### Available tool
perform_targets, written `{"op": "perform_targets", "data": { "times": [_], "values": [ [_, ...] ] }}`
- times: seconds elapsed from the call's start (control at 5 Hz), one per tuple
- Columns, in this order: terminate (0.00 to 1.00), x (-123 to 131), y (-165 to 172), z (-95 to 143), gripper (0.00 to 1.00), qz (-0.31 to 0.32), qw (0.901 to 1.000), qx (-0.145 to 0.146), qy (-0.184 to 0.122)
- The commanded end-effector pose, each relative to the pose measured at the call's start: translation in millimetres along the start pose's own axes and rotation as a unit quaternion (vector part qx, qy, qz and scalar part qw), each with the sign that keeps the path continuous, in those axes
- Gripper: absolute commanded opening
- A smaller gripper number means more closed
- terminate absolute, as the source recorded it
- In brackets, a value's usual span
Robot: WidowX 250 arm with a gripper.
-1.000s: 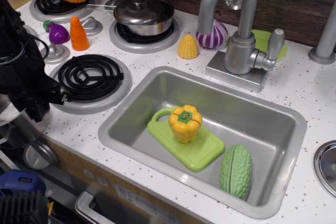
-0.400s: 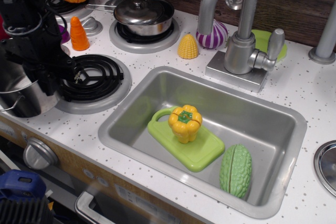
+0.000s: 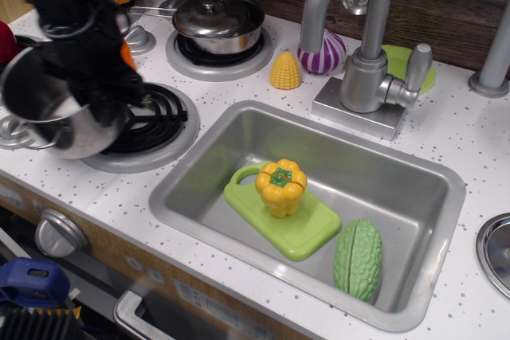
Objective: Put pot on stove which is near stove
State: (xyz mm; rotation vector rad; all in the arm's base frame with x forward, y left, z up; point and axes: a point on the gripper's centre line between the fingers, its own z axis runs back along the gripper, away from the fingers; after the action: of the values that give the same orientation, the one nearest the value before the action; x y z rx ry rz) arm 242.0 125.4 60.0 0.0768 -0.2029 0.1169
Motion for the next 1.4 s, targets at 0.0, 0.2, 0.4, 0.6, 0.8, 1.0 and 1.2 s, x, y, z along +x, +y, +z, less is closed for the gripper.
{"op": "perform_targets", "data": {
  "times": [0.0, 0.2, 0.4, 0.6, 0.8, 1.0, 1.2],
  "values": [
    [0.0, 32, -12, 1, 0.0, -0.014, 0.9996, -0.013, -0.022],
    [0.0, 38, -25, -2, 0.0, -0.014, 0.9995, -0.012, -0.025],
    [0.0, 40, -27, -3, 0.0, -0.015, 0.9995, -0.016, -0.022],
    [0.0, 41, -28, -3, 0.0, -0.02, 0.9994, -0.017, -0.02],
    [0.0, 41, -25, -6, 0.0, -0.027, 0.9992, -0.017, -0.023],
    [0.0, 44, -20, -9, 0.0, -0.032, 0.9992, -0.012, -0.022],
    [0.0, 44, -16, -13, 0.0, -0.034, 0.999, -0.021, -0.02]
  ]
}}
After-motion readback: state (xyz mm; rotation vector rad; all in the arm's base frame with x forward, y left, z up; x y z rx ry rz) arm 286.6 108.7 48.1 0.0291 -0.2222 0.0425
